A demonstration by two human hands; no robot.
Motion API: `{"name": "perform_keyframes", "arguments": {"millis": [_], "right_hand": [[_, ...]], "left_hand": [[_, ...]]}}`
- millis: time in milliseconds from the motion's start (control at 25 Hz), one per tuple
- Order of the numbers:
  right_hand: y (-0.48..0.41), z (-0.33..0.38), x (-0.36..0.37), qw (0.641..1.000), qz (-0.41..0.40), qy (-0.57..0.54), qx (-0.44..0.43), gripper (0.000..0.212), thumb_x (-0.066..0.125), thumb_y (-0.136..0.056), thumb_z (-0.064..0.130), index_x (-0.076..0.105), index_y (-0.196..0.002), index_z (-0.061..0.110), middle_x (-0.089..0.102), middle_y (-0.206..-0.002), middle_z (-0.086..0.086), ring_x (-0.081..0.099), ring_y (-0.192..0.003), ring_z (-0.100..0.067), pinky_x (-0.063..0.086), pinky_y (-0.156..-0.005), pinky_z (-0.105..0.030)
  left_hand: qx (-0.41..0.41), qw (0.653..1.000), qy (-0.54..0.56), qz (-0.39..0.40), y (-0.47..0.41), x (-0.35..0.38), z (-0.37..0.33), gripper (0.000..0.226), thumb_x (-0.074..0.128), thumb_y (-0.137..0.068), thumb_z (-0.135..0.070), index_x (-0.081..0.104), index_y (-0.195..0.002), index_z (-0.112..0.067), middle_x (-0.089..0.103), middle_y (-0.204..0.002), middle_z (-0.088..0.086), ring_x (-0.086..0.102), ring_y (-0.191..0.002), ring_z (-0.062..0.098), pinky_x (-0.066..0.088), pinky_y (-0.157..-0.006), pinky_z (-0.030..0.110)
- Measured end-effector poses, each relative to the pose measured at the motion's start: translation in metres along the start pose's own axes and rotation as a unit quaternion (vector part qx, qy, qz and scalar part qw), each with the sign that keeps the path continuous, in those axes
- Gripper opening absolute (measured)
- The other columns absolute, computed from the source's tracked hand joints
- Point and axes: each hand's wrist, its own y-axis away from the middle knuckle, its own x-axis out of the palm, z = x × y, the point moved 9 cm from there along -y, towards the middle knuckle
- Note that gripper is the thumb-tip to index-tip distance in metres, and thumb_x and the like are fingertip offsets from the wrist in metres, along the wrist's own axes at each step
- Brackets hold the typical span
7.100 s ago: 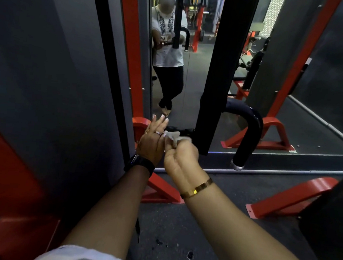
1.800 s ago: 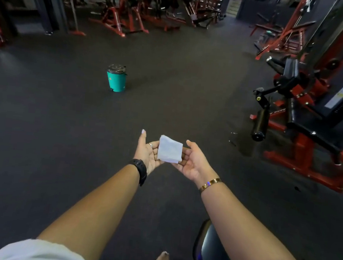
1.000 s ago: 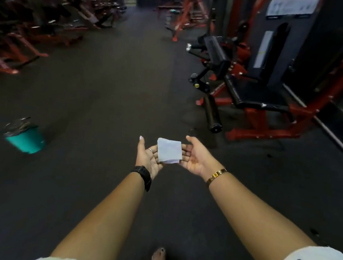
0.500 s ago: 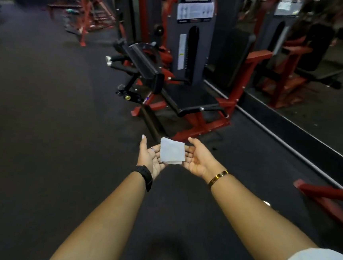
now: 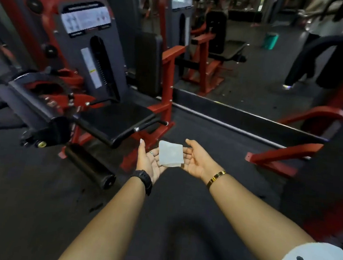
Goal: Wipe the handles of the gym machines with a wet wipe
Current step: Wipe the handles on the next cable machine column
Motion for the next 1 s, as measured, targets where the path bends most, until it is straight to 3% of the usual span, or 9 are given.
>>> {"name": "perform_keyframes", "arguments": {"millis": [280,400,560,720,840,1000], "right_hand": [[-0.021,0.127,-0.113,0.985,-0.103,-0.099,-0.099,0.04,0.051,-0.094,0.038,0.061,-0.106,0.001,0.065,-0.101,-0.015,0.065,-0.09,-0.026,0.053,-0.079,-0.035],[-0.022,0.166,-0.158,0.97,-0.152,-0.139,-0.132,0.041,0.052,-0.093,0.038,0.06,-0.108,0.0,0.065,-0.101,-0.015,0.065,-0.086,-0.025,0.054,-0.075,-0.034],[-0.025,0.213,-0.209,0.945,-0.207,-0.182,-0.175,0.039,0.05,-0.094,0.038,0.062,-0.097,0.0,0.069,-0.078,-0.012,0.069,-0.069,-0.021,0.057,-0.066,-0.031],[-0.034,0.259,-0.247,0.916,-0.257,-0.217,-0.218,0.038,0.053,-0.094,0.036,0.063,-0.104,0.001,0.069,-0.096,-0.016,0.066,-0.087,-0.026,0.051,-0.09,-0.039],[-0.036,0.292,-0.264,0.898,-0.27,-0.239,-0.252,0.027,0.057,-0.092,0.032,0.062,-0.087,0.006,0.071,-0.076,-0.01,0.068,-0.077,-0.022,0.053,-0.082,-0.035],[-0.032,0.321,-0.283,0.889,-0.306,-0.171,-0.294,0.012,0.059,-0.092,0.01,0.061,-0.1,0.002,0.069,-0.094,-0.017,0.069,-0.077,-0.022,0.058,-0.071,-0.033]], "left_hand": [[-0.073,0.991,-0.057,0.097,-0.104,0.154,0.037,0.075,0.03,-0.091,-0.069,0.059,-0.109,-0.002,0.068,-0.105,0.018,0.066,-0.095,0.029,0.055,-0.071,0.038],[-0.112,0.981,-0.077,0.141,-0.135,0.211,0.058,0.076,0.031,-0.09,-0.069,0.059,-0.112,-0.001,0.068,-0.108,0.018,0.065,-0.101,0.03,0.055,-0.078,0.041],[-0.153,0.959,-0.121,0.205,-0.18,0.28,0.084,0.076,0.03,-0.091,-0.069,0.059,-0.111,-0.002,0.069,-0.106,0.018,0.064,-0.103,0.031,0.052,-0.088,0.043],[-0.194,0.932,-0.164,0.259,-0.226,0.344,0.096,0.076,0.032,-0.09,-0.07,0.059,-0.112,-0.003,0.069,-0.104,0.015,0.066,-0.097,0.028,0.053,-0.084,0.04],[-0.211,0.912,-0.194,0.294,-0.254,0.389,0.103,0.074,0.03,-0.091,-0.069,0.06,-0.11,-0.003,0.069,-0.105,0.015,0.066,-0.097,0.026,0.054,-0.081,0.037],[-0.233,0.889,-0.225,0.325,-0.269,0.429,0.122,0.076,0.027,-0.092,-0.067,0.06,-0.111,-0.001,0.068,-0.104,0.018,0.065,-0.095,0.027,0.053,-0.082,0.037]]}}
